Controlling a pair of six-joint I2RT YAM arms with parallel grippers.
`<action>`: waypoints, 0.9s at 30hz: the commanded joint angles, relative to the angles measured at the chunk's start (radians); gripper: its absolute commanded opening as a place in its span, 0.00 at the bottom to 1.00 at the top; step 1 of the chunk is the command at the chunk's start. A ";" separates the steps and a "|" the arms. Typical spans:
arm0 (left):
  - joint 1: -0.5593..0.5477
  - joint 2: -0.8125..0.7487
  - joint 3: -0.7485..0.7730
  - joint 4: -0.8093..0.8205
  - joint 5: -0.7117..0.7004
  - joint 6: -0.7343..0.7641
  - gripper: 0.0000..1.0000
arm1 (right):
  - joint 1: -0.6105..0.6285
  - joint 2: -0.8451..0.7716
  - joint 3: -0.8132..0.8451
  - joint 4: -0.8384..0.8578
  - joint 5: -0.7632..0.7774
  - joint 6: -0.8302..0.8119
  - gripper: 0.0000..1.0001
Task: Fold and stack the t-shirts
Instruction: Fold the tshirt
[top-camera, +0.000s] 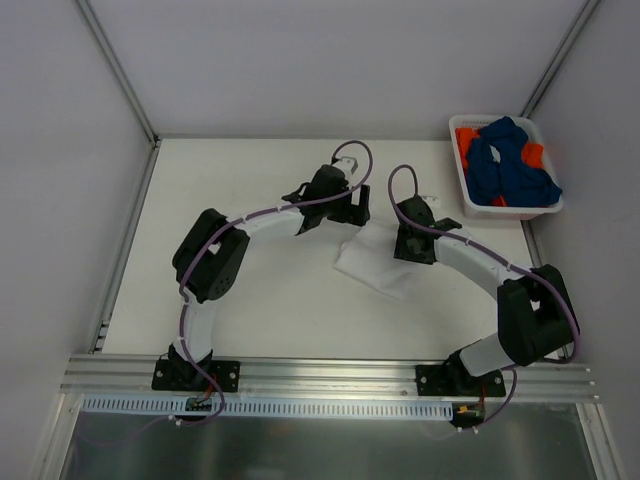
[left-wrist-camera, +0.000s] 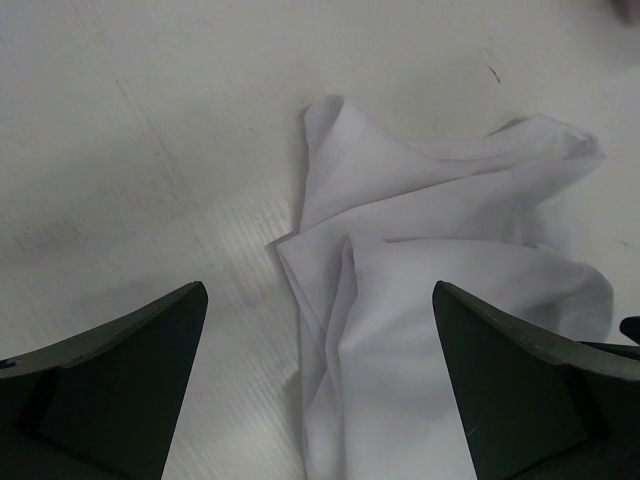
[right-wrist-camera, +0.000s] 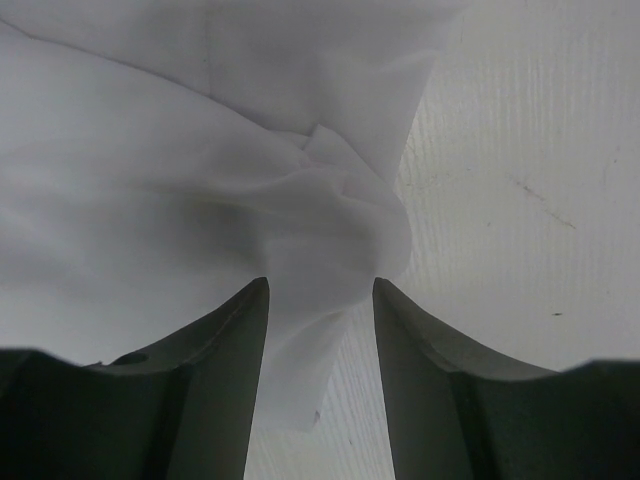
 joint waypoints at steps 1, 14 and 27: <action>0.000 0.007 0.051 0.021 0.049 -0.015 0.98 | -0.007 0.025 -0.027 0.028 -0.029 0.028 0.50; -0.001 -0.029 -0.059 0.122 0.199 -0.136 0.93 | -0.040 0.048 -0.067 0.065 -0.023 0.031 0.50; -0.001 0.069 0.000 0.156 0.247 -0.156 0.90 | -0.066 0.065 -0.038 0.082 -0.028 0.010 0.48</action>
